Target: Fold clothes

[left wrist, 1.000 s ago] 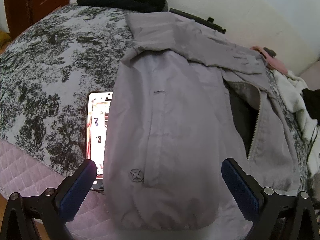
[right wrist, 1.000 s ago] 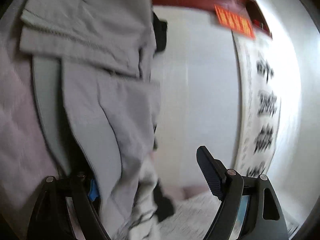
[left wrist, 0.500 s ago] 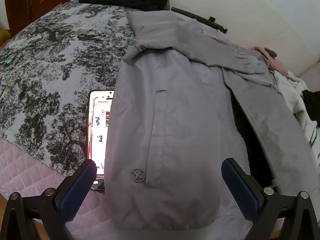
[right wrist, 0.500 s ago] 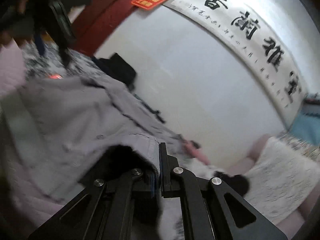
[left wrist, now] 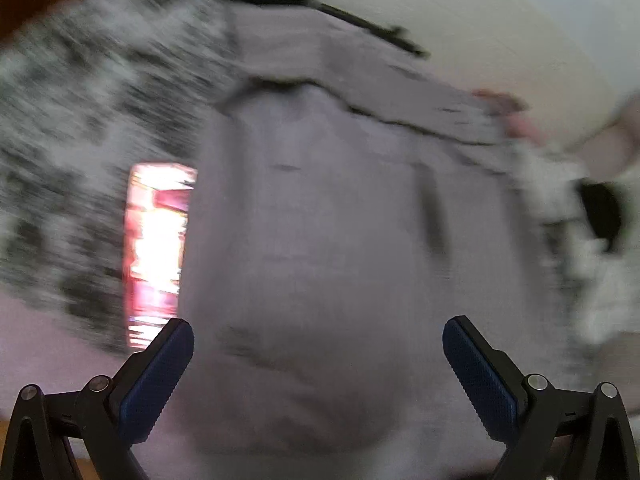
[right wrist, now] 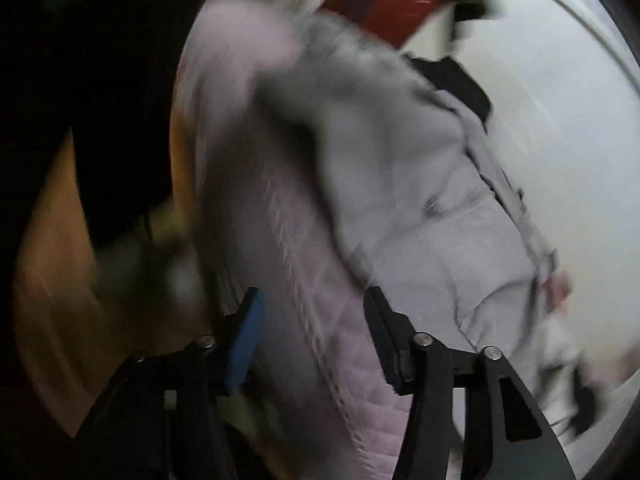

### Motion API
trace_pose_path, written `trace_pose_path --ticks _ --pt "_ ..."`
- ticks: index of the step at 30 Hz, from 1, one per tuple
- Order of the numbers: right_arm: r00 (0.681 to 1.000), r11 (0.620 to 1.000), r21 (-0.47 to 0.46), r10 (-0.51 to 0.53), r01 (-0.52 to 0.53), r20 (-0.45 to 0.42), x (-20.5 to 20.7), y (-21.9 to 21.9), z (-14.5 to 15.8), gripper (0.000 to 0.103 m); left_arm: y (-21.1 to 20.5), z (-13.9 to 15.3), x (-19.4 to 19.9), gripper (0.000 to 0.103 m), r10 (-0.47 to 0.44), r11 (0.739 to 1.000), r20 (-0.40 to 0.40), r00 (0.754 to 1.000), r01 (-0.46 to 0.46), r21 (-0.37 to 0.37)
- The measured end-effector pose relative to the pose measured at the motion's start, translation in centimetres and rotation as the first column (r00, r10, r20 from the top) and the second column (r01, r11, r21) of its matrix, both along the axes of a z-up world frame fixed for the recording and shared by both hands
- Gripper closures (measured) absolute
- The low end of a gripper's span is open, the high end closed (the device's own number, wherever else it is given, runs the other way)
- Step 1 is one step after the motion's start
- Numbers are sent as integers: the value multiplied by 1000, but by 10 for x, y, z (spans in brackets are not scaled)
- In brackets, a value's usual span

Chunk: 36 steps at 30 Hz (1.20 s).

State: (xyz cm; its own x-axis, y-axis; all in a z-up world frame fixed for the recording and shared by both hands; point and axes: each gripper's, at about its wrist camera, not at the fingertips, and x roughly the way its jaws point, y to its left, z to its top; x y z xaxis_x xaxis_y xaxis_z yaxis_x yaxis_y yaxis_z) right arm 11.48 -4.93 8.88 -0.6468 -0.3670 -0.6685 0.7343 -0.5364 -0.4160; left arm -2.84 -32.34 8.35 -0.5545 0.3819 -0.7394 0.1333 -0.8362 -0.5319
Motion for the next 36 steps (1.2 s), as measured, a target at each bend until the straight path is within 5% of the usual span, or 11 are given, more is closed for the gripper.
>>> trace_pose_path --ticks 2,5,8,13,19,22,27,29,32,34,36 --pt "998 982 -184 -31 40 54 -17 10 39 36 -6 -1 -11 0 -54 971 -41 998 62 231" --pt "991 891 -436 -109 129 72 -54 32 90 32 -6 9 -53 0 -43 853 -168 985 124 508" --pt "978 781 -596 -205 186 37 -83 56 111 32 5 13 -112 0 -28 771 -227 974 165 615" --pt "953 659 -693 -264 293 152 -101 97 90 32 49 -36 -225 0 -30 771 -100 995 86 631" --pt "942 632 -701 -269 331 202 -100 123 73 32 87 -117 -302 0 52 779 41 998 -66 624" --pt "941 610 -719 -269 332 206 -101 136 70 32 95 -115 -316 0 121 793 -9 993 -91 602" --pt "936 567 -746 -245 350 253 -121 151 60 32 93 -112 -337 3 147 740 -55 988 -73 668" --pt "935 568 -743 -236 355 266 -125 151 56 32 91 -115 -348 11 152 770 -31 988 -99 630" --pt "931 581 -728 -242 365 274 -128 149 51 32 84 -123 -364 52 174 803 31 984 -160 574" --pt "929 590 -717 -248 370 275 -130 147 48 32 73 -121 -369 103 190 824 36 981 -179 538" --pt "927 598 -709 -258 373 271 -133 146 47 32 59 -114 -370 103 202 843 23 979 -186 505"
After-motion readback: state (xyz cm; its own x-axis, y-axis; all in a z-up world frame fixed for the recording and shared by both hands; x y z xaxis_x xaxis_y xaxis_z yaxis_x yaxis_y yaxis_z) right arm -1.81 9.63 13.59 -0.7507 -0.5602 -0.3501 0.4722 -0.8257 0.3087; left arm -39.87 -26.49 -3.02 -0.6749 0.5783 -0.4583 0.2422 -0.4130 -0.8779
